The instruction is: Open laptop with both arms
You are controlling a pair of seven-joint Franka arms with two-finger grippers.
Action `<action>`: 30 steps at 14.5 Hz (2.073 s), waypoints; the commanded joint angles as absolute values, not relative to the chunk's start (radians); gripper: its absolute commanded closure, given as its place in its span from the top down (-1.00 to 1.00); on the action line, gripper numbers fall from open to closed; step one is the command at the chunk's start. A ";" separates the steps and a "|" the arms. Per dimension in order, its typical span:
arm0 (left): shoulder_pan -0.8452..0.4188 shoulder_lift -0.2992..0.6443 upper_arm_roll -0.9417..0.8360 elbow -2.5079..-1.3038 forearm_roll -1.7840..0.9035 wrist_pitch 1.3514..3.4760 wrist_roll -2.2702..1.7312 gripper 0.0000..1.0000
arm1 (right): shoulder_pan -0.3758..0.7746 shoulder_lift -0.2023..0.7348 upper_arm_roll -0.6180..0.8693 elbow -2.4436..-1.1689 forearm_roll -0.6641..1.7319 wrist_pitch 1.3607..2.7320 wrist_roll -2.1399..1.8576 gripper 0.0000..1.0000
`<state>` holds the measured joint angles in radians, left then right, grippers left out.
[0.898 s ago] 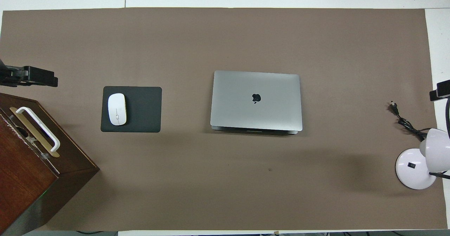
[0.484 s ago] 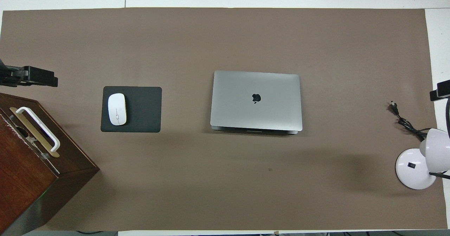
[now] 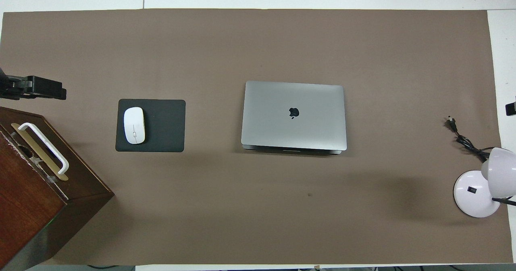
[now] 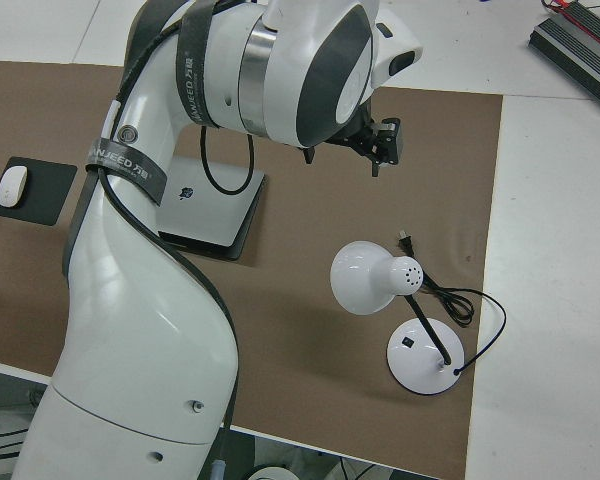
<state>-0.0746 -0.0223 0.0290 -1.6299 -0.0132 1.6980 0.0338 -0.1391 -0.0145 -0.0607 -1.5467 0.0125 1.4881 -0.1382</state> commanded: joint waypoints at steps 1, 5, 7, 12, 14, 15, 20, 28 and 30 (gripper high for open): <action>-0.091 -0.052 0.038 -1.666 0.002 1.710 0.028 1.00 | -0.161 -0.020 -0.049 -1.558 -0.021 1.503 -0.183 1.00; -0.091 -0.052 0.038 -1.666 0.002 1.710 0.028 1.00 | -0.156 -0.021 -0.048 -1.563 -0.025 1.516 -0.179 1.00; -0.091 -0.052 0.038 -1.666 0.002 1.710 0.028 1.00 | -0.153 -0.021 -0.043 -1.563 -0.023 1.516 -0.183 1.00; -0.091 -0.052 0.038 -1.666 0.002 1.710 0.028 1.00 | -0.166 -0.055 -0.041 -1.658 -0.008 1.578 -0.172 1.00; -0.091 -0.052 0.038 -1.666 0.002 1.710 0.028 1.00 | -0.167 -0.069 -0.043 -1.721 -0.002 1.658 -0.192 1.00; -0.091 -0.052 0.038 -1.666 0.002 1.710 0.028 1.00 | -0.167 -0.069 -0.044 -1.739 0.038 1.679 -0.195 1.00; -0.091 -0.052 0.038 -1.666 0.002 1.710 0.028 1.00 | -0.158 -0.098 -0.046 -1.880 0.182 1.857 -0.117 1.00; -0.094 -0.052 0.037 -1.666 0.002 1.715 0.023 1.00 | -0.022 -0.159 -0.040 -2.086 0.360 2.103 0.294 1.00; -0.095 -0.052 0.026 -1.666 0.002 1.723 0.031 1.00 | 0.003 -0.158 -0.040 -2.108 0.409 2.121 0.333 1.00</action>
<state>-0.0756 -0.0224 0.0240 -1.6307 -0.0132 1.6982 0.0339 -0.0063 -0.1169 -0.0426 -2.0395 0.3520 2.0784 0.2925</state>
